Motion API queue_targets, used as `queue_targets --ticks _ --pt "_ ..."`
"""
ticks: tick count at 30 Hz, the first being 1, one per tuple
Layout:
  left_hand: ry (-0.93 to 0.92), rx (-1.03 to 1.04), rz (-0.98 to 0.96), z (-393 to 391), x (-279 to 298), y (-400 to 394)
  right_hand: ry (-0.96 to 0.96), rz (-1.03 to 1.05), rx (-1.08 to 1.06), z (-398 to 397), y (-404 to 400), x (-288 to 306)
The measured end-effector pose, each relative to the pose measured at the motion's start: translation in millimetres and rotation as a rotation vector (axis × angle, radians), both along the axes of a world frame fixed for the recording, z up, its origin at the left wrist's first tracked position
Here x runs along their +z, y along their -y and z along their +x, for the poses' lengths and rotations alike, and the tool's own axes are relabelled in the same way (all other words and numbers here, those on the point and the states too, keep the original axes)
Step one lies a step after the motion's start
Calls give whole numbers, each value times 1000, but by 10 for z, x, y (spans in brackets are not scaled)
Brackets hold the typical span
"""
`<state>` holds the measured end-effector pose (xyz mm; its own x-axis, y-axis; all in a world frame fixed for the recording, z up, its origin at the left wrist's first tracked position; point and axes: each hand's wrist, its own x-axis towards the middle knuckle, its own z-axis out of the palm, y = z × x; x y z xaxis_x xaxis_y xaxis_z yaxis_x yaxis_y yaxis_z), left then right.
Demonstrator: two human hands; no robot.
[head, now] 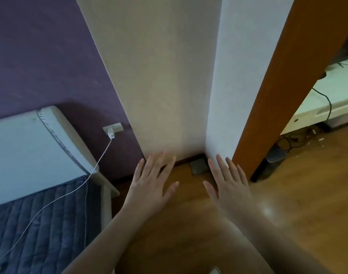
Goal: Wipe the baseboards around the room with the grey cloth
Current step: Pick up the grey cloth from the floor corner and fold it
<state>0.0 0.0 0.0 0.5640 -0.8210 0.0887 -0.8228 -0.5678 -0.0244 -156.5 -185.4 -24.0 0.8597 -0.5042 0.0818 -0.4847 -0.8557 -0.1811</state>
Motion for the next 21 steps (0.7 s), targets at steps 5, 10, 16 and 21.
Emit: queue_targets --ticks 5,10,16,21 --pt "20 40 66 13 -252 249 -65 28 7 114 352 -270" --pt "-57 68 119 126 -442 420 -115 69 65 273 560 -511" --pt "-92 79 131 579 -613 635 -150 106 100 751 716 -676" --pt "-122 58 138 1131 -850 931 -191 106 103 1248 865 -803"
